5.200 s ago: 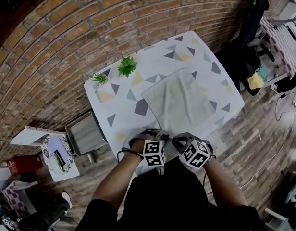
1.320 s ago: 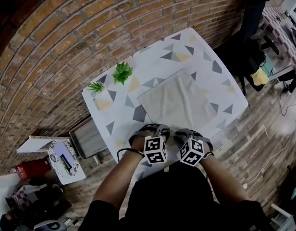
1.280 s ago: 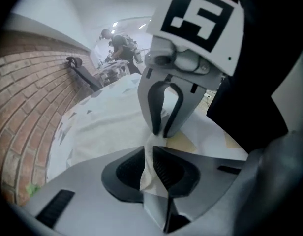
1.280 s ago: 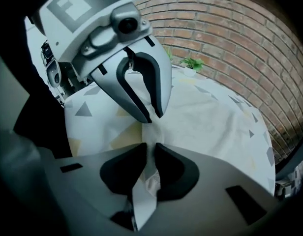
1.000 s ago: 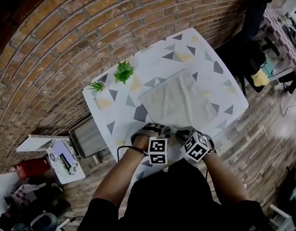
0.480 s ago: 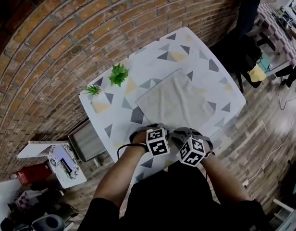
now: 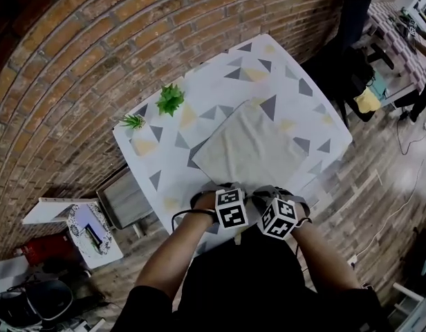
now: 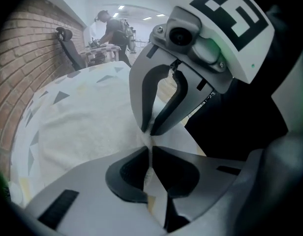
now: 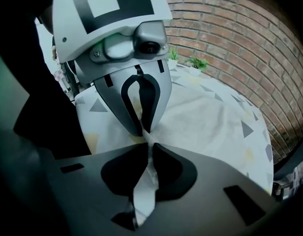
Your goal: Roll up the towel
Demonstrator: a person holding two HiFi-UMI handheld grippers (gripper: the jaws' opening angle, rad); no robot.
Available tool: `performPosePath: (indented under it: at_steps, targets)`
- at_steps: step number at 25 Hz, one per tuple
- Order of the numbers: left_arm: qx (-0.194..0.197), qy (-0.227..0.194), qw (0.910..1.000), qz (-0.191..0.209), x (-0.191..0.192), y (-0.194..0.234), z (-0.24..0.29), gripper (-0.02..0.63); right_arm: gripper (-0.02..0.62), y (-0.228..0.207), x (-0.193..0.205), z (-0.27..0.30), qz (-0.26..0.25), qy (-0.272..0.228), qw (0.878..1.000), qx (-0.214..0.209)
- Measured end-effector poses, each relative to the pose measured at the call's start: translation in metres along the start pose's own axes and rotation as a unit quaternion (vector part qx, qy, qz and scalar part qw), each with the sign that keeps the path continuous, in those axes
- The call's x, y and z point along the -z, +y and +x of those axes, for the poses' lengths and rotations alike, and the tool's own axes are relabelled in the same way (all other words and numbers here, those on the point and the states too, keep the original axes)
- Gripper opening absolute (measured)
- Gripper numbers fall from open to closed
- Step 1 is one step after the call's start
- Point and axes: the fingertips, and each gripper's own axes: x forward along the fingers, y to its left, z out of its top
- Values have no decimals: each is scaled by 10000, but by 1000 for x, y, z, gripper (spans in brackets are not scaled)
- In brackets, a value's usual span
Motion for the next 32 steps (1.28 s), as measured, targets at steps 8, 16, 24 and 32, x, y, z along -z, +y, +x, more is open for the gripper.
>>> performPosePath:
  at_steps: [8,16,24,32]
  targets:
    - [-589,72,9977,336,4,6,-5,52,57,-3,6,-1,-64,164,9998,-137]
    - [-1152,52,9926,381,3,29,-23,109,75,-28,-2,3,-242,205,9990,-303]
    - [-1452,223,9868,680,-7,35,-11,110,75,-53,-8,5,-252,130,9993,-248]
    - [-1478,257,9885,175,3,61,-6,107,75,-58,-14,-15,-112,-268,9996,1]
